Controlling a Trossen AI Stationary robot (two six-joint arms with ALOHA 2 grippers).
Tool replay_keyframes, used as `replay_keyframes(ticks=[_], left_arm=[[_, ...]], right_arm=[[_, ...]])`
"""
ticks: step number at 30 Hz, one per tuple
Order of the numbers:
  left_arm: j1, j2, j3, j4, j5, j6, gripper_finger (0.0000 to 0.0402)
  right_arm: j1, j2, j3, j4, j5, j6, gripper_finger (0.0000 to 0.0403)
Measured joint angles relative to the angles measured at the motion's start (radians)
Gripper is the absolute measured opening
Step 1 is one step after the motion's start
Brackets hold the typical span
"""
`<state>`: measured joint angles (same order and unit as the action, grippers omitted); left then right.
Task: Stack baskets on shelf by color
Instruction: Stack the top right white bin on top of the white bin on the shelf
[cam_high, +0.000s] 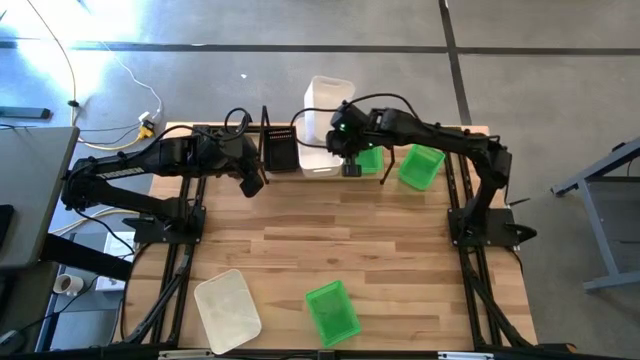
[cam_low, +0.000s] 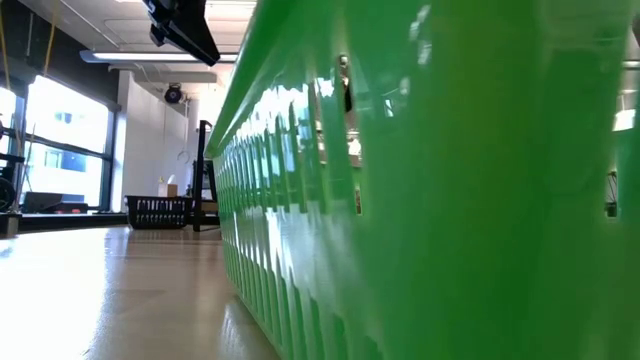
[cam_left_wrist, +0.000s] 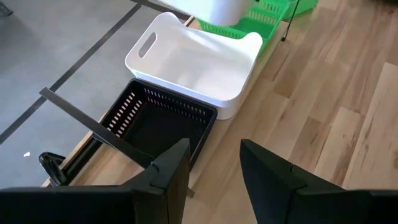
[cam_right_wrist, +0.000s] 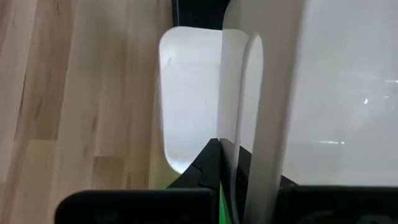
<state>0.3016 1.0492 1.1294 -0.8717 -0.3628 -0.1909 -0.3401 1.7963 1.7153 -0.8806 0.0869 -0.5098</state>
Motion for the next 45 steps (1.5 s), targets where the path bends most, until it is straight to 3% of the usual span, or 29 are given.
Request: replay_keyframes(ticks=[14, 45], left_arm=[[0.000, 0.000, 0.000, 0.000, 0.000, 0.000, 0.0131], [-0.001, 0.000, 0.000, -0.004, 0.003, 0.003, 0.0131]], right_arm=[[0.012, 0.084, 0.000, 0.009, -0.077, 0.004, 0.0000], [0.020, 0.149, -0.002, -0.020, -0.076, 0.035, 0.0000]])
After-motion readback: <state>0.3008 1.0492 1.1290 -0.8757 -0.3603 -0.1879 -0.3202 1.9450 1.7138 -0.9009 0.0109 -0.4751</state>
